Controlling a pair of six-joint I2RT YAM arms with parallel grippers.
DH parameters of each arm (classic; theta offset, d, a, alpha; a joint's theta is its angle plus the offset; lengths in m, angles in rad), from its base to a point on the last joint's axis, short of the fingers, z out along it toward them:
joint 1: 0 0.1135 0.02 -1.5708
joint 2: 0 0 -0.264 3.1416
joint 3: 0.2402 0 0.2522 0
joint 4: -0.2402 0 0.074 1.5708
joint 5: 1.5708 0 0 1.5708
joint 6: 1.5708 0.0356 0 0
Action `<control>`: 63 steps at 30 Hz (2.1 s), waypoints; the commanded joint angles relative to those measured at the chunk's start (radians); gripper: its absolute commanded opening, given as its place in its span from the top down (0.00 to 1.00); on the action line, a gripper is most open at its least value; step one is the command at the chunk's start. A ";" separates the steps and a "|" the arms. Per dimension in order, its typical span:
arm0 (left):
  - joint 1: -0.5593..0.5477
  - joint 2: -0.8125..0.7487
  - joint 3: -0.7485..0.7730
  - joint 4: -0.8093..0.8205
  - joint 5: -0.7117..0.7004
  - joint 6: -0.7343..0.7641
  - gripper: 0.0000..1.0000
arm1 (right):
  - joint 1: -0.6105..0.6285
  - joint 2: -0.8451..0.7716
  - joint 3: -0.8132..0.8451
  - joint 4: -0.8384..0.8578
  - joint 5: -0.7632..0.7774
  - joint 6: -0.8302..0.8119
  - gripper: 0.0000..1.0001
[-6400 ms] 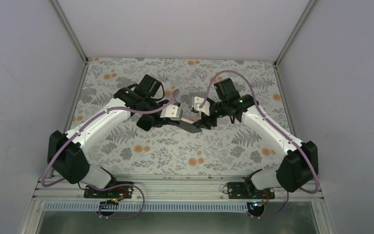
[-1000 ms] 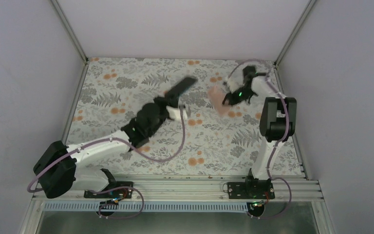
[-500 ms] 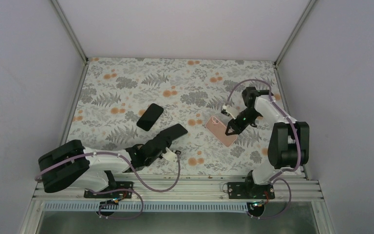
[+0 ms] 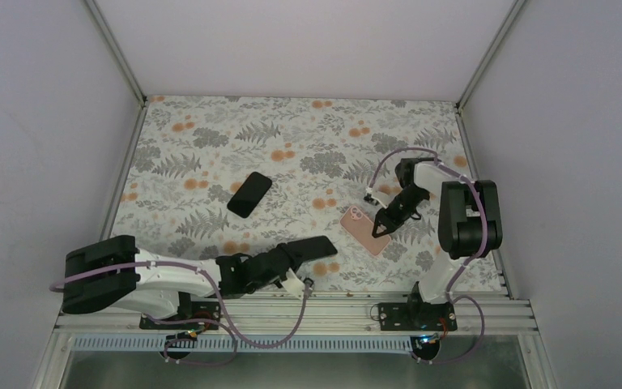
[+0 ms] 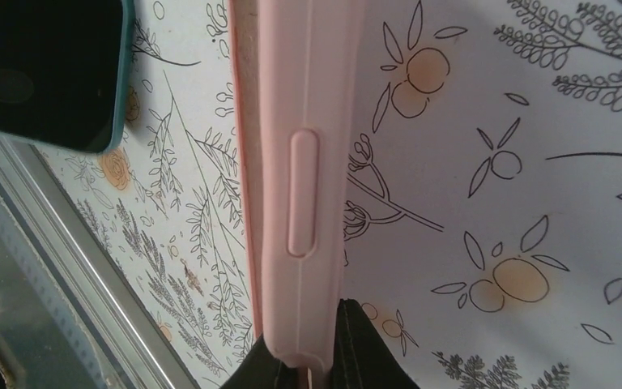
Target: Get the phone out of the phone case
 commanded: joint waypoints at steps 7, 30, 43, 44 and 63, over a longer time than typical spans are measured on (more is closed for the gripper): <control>-0.027 0.106 -0.075 -0.017 0.007 -0.023 0.85 | 0.018 0.027 -0.131 0.027 0.014 -0.030 0.91; 0.055 -0.079 0.262 -0.447 0.276 -0.169 0.00 | 0.166 -0.037 0.516 -0.045 0.240 0.074 0.00; 0.782 0.079 0.548 -0.426 0.305 -0.191 0.81 | 0.445 0.105 0.538 0.201 0.166 0.162 0.48; 0.816 0.112 0.550 -0.425 0.283 -0.185 0.90 | 0.450 0.126 0.543 0.207 0.159 0.170 0.53; 1.071 0.459 0.554 -0.356 0.292 -0.243 0.98 | 0.554 0.396 0.791 0.229 0.054 0.294 0.96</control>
